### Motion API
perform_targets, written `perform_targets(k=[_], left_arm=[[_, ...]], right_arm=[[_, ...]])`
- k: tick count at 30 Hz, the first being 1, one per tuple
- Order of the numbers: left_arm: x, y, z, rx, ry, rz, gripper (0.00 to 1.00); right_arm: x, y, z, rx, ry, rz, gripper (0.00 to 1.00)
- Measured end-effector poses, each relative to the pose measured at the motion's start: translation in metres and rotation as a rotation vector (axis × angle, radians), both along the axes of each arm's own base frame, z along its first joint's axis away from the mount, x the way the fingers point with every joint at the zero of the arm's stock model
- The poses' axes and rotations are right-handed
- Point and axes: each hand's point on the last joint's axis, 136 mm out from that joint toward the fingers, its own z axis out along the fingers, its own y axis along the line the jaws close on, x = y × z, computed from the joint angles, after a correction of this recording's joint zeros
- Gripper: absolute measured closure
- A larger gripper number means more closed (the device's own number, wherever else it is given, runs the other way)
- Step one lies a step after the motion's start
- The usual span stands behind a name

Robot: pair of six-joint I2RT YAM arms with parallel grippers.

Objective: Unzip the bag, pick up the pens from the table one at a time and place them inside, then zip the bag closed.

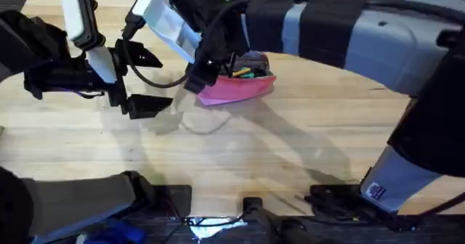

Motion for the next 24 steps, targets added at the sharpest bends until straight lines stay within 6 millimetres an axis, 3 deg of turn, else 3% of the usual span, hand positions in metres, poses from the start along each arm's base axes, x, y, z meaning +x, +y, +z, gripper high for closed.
perform_targets(k=[16, 24], left_arm=[[0.0000, 0.0000, 0.0000, 0.000, 0.000, 0.000, 0.051], [0.0000, 0.0000, 0.0000, 0.000, 0.000, 0.000, 0.050]], right_arm=[[-0.0028, 0.0017, -0.0002, 0.003, 0.007, 0.007, 0.786], [-0.0033, 0.0016, -0.0003, 0.004, 0.011, 0.000, 0.793]])
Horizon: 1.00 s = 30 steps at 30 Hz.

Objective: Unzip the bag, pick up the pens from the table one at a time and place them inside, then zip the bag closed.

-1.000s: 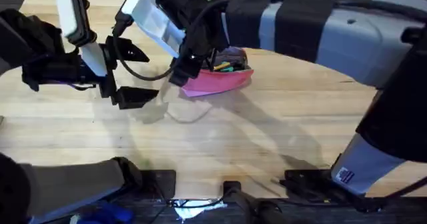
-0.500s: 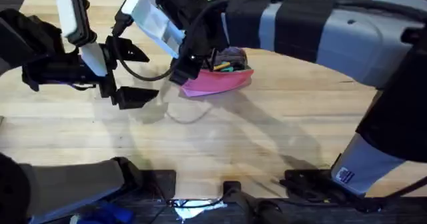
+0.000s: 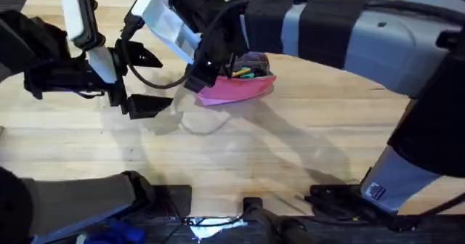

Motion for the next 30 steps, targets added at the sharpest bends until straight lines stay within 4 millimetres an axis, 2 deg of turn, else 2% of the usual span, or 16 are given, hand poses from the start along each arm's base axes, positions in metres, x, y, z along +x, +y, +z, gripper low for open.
perform_targets(k=[25, 30], left_arm=[[0.0000, 0.0000, 0.0000, 0.000, 0.000, 0.000, 0.051], [0.0000, 0.0000, 0.0000, 0.000, 0.000, 0.000, 0.050]], right_arm=[[-0.0001, -0.0002, 0.0018, 0.006, 0.005, -0.016, 0.837], [0.0000, -0.0003, 0.0087, 0.016, -0.004, -0.017, 0.842]])
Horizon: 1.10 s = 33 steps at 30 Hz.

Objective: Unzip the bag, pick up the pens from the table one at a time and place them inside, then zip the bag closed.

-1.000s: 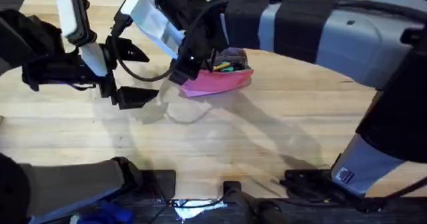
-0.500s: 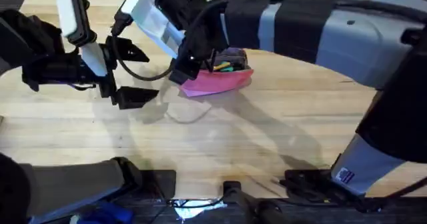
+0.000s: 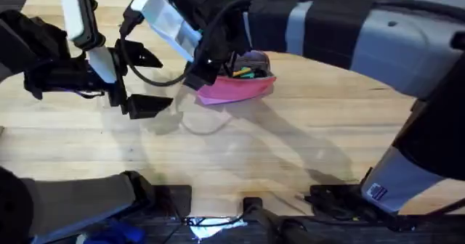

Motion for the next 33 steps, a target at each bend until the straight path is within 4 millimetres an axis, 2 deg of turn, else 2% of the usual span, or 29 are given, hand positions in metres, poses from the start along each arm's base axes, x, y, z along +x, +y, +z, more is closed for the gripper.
perform_targets(k=[5, 9, 23, 24, 26, 33], left_arm=[[0.000, 0.000, 0.000, 0.000, 0.000, 0.000, 0.050], [0.000, 0.000, 0.000, 0.000, 0.000, 0.000, 0.051], [0.000, 0.000, 0.000, 0.000, 0.000, 0.000, 0.050], [0.000, 0.000, 0.000, 0.000, 0.000, 0.000, 0.051], [0.000, 0.000, 0.000, 0.000, 0.000, 0.000, 0.051], [0.000, 0.000, 0.000, 0.000, 0.000, 0.000, 0.050]], right_arm=[[0.001, 0.000, 0.014, 0.022, -0.024, -0.002, 0.843], [0.002, -0.001, 0.015, 0.020, -0.026, -0.007, 0.959], [-0.002, -0.006, 0.017, 0.006, -0.017, -0.012, 0.971], [-0.002, -0.008, 0.025, 0.016, -0.025, -0.023, 0.971], [-0.003, -0.009, 0.030, 0.025, -0.022, -0.042, 0.971], [-0.002, -0.010, 0.031, 0.053, 0.031, -0.160, 0.970]])
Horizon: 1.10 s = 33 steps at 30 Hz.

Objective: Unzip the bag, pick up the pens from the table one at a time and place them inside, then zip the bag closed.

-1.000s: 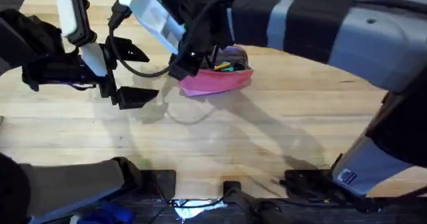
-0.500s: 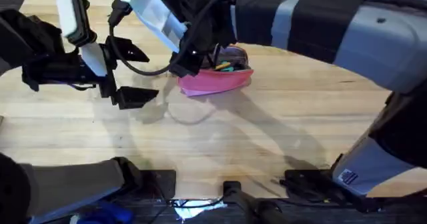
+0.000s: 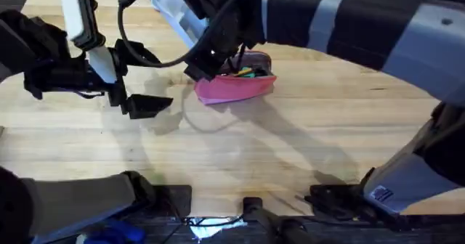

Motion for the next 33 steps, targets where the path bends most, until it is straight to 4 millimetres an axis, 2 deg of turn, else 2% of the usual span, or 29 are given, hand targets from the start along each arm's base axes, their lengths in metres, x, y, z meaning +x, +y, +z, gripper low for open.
perform_targets(k=[13, 30, 33], left_arm=[[0.0000, 0.0000, 0.0000, 0.000, 0.000, 0.000, 0.050], [0.0085, 0.0043, -0.0001, 0.024, -0.048, 0.000, 0.050], [0.0015, 0.0003, 0.0005, 0.000, -0.009, 0.000, 0.050]], right_arm=[[0.0008, -0.0013, -0.0002, 0.034, 0.062, -0.125, 0.970], [0.0010, -0.0014, -0.0003, 0.037, 0.067, -0.136, 0.970], [0.0009, -0.0014, -0.0003, 0.037, 0.067, -0.136, 0.970]])
